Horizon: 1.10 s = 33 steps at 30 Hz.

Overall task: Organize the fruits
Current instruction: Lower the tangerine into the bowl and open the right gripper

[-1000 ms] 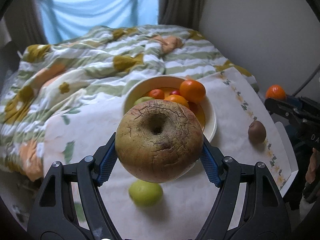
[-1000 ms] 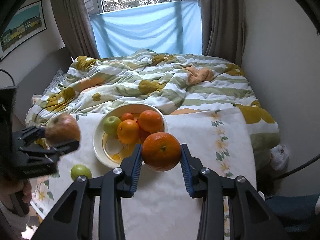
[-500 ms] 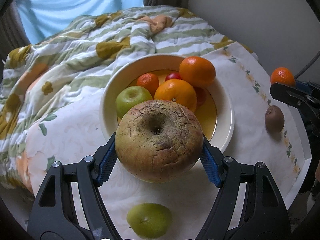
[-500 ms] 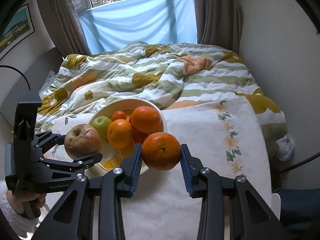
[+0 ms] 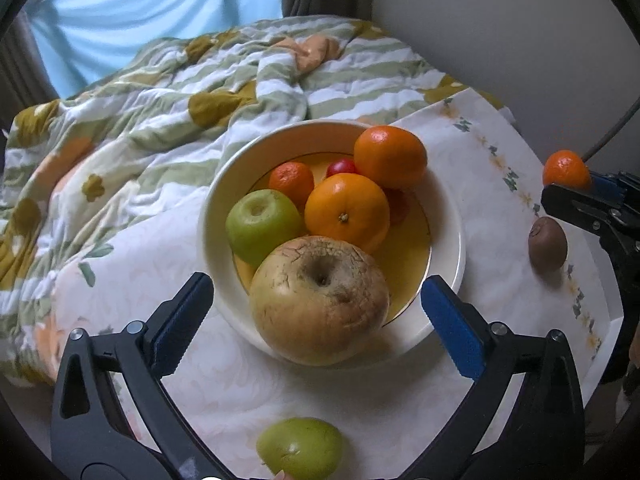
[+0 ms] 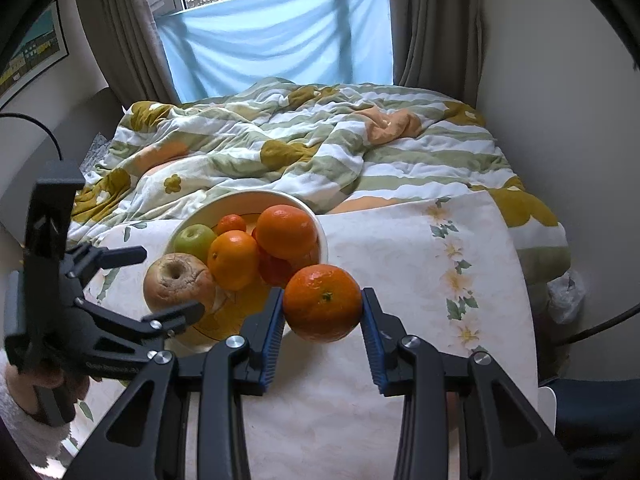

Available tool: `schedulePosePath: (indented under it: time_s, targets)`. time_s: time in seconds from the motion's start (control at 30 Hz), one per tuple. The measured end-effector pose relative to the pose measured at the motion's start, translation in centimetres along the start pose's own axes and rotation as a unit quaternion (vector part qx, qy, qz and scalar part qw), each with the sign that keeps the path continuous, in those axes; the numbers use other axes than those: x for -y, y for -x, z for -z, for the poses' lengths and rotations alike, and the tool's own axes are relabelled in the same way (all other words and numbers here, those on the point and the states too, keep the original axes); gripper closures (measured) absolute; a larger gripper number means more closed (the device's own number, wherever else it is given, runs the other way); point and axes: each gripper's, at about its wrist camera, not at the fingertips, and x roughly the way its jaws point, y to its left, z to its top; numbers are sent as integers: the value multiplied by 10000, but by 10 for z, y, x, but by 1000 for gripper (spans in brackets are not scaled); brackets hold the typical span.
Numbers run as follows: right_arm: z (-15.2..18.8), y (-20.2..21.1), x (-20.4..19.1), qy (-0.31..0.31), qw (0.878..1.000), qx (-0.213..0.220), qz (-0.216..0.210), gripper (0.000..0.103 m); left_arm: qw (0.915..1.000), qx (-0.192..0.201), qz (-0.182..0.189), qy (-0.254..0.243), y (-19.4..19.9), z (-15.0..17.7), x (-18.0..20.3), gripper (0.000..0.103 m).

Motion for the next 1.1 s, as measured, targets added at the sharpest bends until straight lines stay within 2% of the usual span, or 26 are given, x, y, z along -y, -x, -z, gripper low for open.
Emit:
schedulePosePath:
  time_s: [0.33, 0.63, 0.8, 1.1]
  targets:
    - [-5, 2, -7, 206, 9996, -10, -175, 69, 9996, 19, 42, 272, 33, 11, -11, 0]
    - [-7, -32, -26, 514, 9947, -314, -839, 69, 9980, 86, -244, 578, 56, 36, -33, 0]
    - [-1, -53, -41, 779, 9897, -320, -1154, 69, 9962, 63, -348, 792, 62, 54, -44, 0]
    - [9, -75, -58, 1193, 9850, -378, -1186, 69, 9935, 62, -430, 1056, 64, 74, -54, 0]
